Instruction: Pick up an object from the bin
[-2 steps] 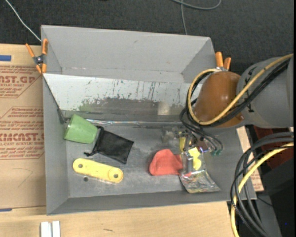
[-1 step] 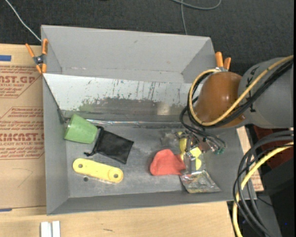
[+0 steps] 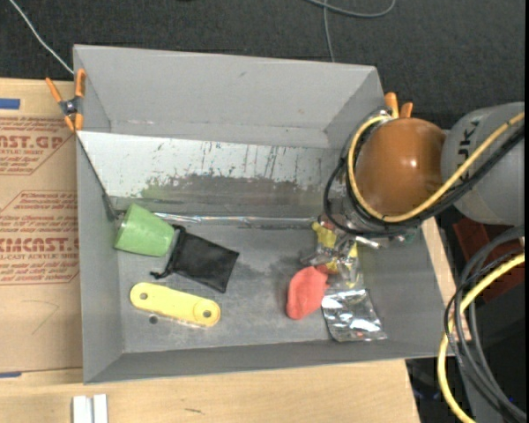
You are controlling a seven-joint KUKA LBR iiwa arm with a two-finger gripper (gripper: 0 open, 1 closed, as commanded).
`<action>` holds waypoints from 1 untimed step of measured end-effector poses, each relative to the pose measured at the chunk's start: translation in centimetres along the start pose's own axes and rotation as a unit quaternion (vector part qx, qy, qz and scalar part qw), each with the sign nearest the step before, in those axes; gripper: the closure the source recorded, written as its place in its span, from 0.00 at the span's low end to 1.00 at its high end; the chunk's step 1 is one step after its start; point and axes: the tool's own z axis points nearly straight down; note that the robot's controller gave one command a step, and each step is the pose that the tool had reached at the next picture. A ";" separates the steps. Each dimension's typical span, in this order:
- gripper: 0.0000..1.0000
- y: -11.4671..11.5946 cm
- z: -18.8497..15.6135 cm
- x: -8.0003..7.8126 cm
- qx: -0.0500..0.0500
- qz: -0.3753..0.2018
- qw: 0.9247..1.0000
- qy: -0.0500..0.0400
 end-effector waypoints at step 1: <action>1.00 0.0 0.0 0.0 0.000 0.000 1.000 0.000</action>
Offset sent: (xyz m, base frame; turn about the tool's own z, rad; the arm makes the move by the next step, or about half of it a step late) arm 0.0198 -0.0031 0.0003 0.0167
